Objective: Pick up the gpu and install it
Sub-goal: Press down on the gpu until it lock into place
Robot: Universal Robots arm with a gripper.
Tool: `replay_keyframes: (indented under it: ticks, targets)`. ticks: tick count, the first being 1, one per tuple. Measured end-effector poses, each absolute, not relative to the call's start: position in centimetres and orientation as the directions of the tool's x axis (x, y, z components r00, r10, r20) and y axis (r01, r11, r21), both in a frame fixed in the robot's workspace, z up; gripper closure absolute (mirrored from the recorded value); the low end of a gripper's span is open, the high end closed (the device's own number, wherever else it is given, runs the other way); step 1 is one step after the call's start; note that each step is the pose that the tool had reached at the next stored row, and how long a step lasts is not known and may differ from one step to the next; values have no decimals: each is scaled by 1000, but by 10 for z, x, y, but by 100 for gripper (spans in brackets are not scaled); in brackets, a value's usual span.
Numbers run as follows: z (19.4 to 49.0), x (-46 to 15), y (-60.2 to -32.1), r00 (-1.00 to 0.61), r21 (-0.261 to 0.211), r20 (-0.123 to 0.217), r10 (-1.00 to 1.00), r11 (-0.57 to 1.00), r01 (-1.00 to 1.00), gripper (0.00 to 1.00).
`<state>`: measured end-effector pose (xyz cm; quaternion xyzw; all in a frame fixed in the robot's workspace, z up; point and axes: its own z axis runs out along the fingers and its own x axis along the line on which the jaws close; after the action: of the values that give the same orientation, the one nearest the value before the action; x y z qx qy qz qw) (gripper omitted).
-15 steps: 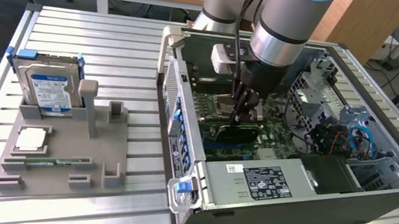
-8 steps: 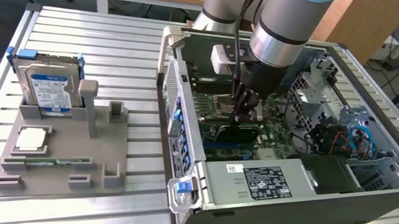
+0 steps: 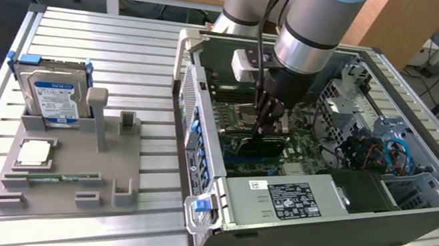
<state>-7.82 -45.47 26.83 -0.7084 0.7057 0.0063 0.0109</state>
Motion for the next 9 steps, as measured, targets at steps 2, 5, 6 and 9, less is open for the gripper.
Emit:
replay_keyframes:
  ticks: [2,5,6,9]
  targets:
    - [268,-78,-455,4,-7,-24,-1000,-4,-1000,90]
    - [268,-78,-455,4,-7,-25,-1000,-4,-1000,90]
    - [267,-78,-455,4,-7,-25,-1000,-4,-1000,90]
    - [267,-78,-455,4,-7,-24,-1000,-4,-1000,90]
